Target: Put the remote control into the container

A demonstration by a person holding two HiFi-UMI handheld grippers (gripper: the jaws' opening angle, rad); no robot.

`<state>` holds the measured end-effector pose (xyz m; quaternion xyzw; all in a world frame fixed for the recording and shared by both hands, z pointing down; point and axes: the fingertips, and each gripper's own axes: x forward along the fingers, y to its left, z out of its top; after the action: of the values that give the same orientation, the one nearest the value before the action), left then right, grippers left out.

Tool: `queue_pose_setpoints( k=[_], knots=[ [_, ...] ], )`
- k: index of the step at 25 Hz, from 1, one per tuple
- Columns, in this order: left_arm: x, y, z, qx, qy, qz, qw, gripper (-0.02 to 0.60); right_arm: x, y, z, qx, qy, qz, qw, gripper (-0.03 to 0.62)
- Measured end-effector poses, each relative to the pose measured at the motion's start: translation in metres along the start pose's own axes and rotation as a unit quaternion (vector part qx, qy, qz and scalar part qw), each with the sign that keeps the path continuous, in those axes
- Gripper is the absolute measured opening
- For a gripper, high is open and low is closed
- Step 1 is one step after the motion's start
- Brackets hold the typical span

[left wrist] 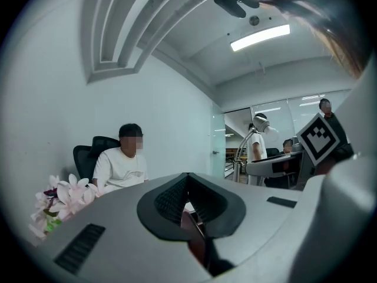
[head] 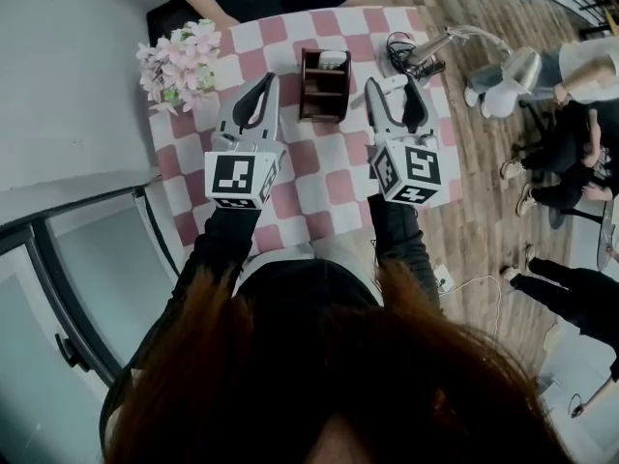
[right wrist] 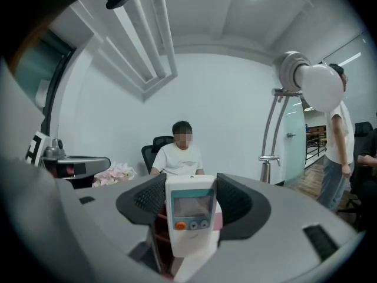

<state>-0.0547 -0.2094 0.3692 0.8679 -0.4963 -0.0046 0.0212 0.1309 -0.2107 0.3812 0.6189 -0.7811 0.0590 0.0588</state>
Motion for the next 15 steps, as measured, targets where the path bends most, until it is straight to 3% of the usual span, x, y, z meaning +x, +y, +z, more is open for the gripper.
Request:
queue_pose_setpoints(
  k=[15],
  knots=[
    [-0.036,0.043,0.005,0.003,-0.002,0.053,0.9986,-0.002,0.048,0.053,0.026,0.024,-0.031,0.041,0.998,0.264]
  ],
)
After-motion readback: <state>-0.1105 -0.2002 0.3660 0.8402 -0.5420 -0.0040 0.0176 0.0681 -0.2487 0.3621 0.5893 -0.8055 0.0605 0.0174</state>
